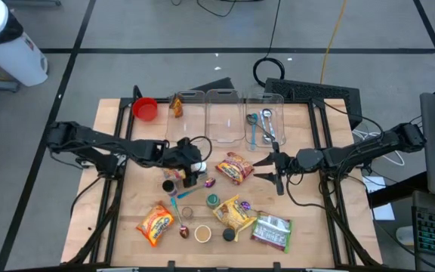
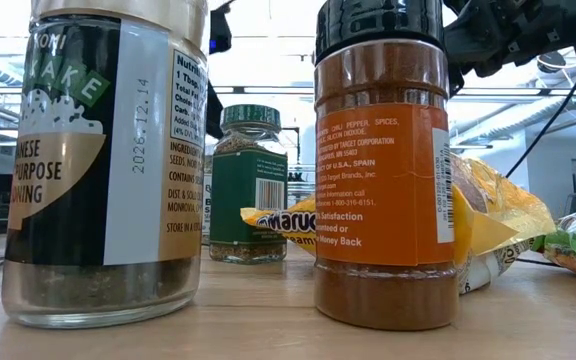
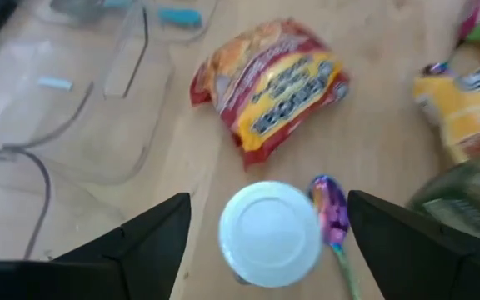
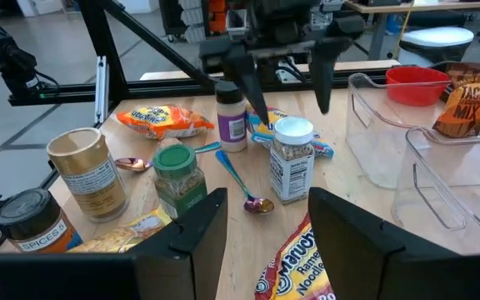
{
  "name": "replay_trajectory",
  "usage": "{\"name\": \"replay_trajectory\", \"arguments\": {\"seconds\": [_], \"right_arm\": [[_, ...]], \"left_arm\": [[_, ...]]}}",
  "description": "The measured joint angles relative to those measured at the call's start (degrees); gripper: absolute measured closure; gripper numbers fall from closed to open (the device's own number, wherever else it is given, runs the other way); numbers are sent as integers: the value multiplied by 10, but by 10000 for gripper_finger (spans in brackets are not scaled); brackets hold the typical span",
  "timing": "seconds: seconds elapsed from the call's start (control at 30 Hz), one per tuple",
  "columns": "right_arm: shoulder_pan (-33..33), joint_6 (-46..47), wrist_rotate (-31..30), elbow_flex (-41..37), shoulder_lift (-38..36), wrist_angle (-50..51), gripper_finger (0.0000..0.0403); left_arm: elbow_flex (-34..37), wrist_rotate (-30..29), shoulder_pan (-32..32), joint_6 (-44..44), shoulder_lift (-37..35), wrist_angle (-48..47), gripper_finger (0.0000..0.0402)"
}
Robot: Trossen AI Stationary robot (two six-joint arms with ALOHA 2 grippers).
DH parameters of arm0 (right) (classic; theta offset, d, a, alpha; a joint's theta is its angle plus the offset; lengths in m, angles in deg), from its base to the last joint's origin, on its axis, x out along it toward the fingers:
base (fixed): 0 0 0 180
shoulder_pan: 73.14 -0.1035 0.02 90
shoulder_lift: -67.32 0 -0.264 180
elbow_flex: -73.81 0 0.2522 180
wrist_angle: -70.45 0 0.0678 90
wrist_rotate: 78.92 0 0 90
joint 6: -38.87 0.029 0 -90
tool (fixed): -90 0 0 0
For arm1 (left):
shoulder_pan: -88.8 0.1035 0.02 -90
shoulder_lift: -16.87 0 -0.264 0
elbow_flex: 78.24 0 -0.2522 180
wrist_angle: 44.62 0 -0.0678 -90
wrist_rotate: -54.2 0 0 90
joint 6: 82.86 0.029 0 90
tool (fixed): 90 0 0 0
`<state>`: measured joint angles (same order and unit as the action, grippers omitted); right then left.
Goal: Pick & Place Food Item
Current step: Put the white seasoning bottle into the left transparent bin
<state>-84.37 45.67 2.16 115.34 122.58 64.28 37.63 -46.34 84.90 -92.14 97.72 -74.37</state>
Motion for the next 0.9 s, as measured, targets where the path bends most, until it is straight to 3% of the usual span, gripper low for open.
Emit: {"name": "replay_trajectory", "arguments": {"seconds": [0.47, 0.77, 0.9], "right_arm": [[0, 0, 0, 0, 0, -4, 243], [0, 0, 0, 0, 0, -4, 243], [0, 0, 0, 0, 0, -4, 243]], "left_arm": [[0, 20, 9, -19, 33, -4, 110], [0, 41, 9, -62, 33, -4, 192], [0, 41, 9, -61, 33, -3, 192]]}}
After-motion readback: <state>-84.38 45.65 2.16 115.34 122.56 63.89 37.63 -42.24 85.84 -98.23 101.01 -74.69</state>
